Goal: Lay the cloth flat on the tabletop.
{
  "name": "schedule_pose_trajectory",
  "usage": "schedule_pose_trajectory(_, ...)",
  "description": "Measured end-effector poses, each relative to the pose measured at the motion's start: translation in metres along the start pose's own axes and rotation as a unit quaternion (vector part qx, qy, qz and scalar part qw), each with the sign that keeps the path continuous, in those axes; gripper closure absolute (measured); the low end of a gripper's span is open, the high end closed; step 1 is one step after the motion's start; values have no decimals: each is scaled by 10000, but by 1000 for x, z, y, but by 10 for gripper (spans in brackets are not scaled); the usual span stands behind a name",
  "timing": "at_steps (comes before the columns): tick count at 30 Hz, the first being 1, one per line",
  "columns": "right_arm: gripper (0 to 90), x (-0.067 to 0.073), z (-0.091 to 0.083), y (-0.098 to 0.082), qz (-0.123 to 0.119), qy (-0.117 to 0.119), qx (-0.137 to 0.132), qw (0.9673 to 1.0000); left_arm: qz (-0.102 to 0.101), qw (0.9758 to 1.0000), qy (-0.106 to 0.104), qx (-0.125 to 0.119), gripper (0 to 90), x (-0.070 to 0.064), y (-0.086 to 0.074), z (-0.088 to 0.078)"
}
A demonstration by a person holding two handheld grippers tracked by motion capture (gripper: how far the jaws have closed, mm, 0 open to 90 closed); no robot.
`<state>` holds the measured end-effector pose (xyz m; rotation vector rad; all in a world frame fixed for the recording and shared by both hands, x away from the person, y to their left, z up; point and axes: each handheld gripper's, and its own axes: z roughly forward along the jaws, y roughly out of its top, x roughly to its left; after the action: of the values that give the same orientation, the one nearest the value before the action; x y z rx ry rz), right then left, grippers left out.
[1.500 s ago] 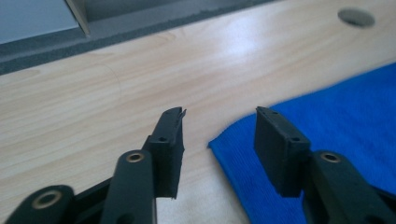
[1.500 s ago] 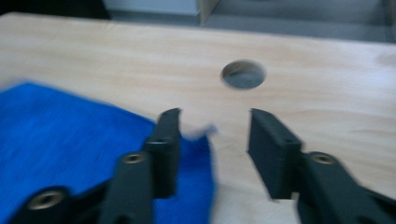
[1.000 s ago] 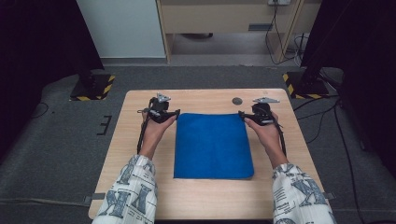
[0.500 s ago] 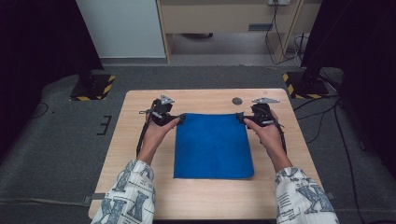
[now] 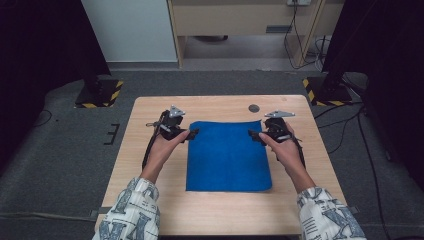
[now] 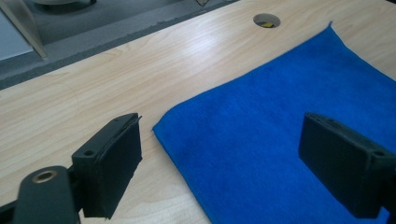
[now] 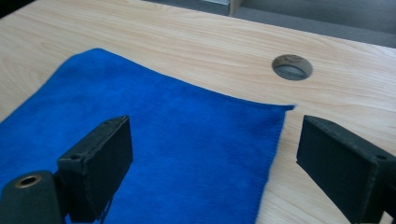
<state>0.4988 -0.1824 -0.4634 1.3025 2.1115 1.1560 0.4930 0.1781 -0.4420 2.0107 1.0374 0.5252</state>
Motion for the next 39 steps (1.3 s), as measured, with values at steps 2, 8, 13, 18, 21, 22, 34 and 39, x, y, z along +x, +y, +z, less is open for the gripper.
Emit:
schedule_pose_trajectory(2, 107, 5, -1, 0, -12, 72, -30, 10000, 16, 10000, -34, -11, 117, -1, -3, -2)
schedule_pose_trajectory(8, 109, 22, -3, 0, -138, 321, -62, 9994, 107, 9998, -137, -2, 99, -2, -9, -11)
schedule_pose_trajectory(13, 138, 38, -4, -2, -267, 535, -105, 9982, 242, 9996, -134, 27, 92, -4, -13, -19)
schedule_pose_trajectory(18, 150, 57, -3, -3, -381, 828, -75, 9958, 255, 9995, -186, -11, 91, -3, -18, -31)
schedule_pose_trajectory(21, 157, 69, -1, -4, -518, 980, -24, 9938, 247, 9995, -184, 7, 89, 1, -20, -35)
schedule_pose_trajectory(22, 158, 73, -1, -4, -554, 1027, -11, 9932, 223, 9996, -174, 10, 89, 2, -21, -36)
schedule_pose_trajectory(34, 166, 113, 10, -12, -874, 1411, 214, 9859, 49, 9999, -127, 99, 89, 19, -36, -39)
schedule_pose_trajectory(39, 184, 134, 13, -18, -1045, 1627, 326, 9806, -30, 9999, -77, 115, 89, 25, -42, -41)
